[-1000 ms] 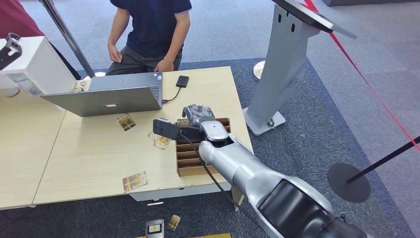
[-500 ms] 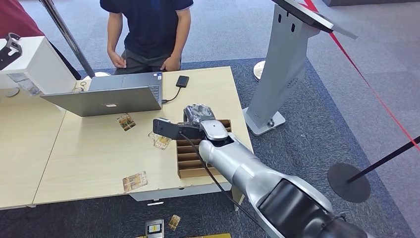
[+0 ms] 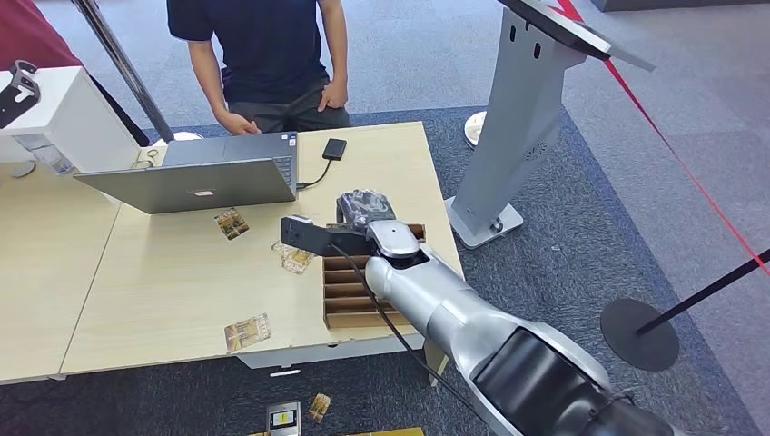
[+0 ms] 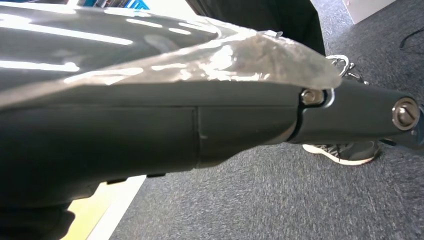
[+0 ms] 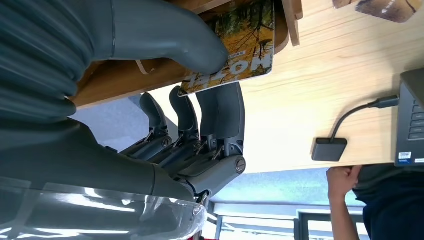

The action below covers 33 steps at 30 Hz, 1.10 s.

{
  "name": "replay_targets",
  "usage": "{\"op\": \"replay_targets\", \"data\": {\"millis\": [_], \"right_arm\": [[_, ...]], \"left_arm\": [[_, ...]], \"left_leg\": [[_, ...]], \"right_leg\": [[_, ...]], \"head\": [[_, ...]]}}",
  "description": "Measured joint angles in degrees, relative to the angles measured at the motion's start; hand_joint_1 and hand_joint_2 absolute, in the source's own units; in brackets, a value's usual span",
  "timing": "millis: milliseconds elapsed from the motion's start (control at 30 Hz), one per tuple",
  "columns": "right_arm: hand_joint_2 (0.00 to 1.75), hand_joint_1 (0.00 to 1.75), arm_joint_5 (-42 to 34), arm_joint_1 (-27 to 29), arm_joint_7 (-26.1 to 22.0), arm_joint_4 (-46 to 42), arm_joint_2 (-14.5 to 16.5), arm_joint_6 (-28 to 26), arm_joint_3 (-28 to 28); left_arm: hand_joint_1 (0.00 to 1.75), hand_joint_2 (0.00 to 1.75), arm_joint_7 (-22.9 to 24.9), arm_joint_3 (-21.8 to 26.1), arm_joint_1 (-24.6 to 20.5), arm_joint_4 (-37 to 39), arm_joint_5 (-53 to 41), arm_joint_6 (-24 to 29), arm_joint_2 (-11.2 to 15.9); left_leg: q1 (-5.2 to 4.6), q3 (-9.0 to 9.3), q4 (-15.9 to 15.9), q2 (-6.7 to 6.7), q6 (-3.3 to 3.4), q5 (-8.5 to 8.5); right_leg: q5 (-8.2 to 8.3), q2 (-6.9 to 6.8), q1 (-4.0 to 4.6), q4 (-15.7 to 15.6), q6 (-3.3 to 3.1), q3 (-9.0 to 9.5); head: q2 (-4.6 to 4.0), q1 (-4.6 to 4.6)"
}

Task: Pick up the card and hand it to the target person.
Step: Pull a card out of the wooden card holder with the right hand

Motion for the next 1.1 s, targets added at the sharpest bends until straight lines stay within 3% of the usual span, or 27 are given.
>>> {"op": "replay_targets", "data": {"millis": [433,1100], "right_arm": [[1.75,1.4,-1.6,-3.36,-2.69,-2.86,0.82,1.1,0.01],[1.75,1.47,-5.94,-5.16,-1.74,-8.63,-0.59,3.42,-0.6]], "left_arm": [[0.0,0.0,-0.13,-0.15,0.16,0.0,0.36,0.06,0.01],[0.0,0.0,-0.24,-0.68,0.13,0.0,0.0,0.04,0.02]], "left_leg": [[0.0,0.0,0.0,0.0,-0.01,0.03],[0.0,0.01,0.0,0.0,-0.01,0.04]], "right_leg": [[0.02,0.0,0.0,0.0,0.0,0.0],[0.04,0.0,0.0,0.0,-0.01,-0.01]], "head": [[0.0,-0.01],[0.0,-0.01]]}}
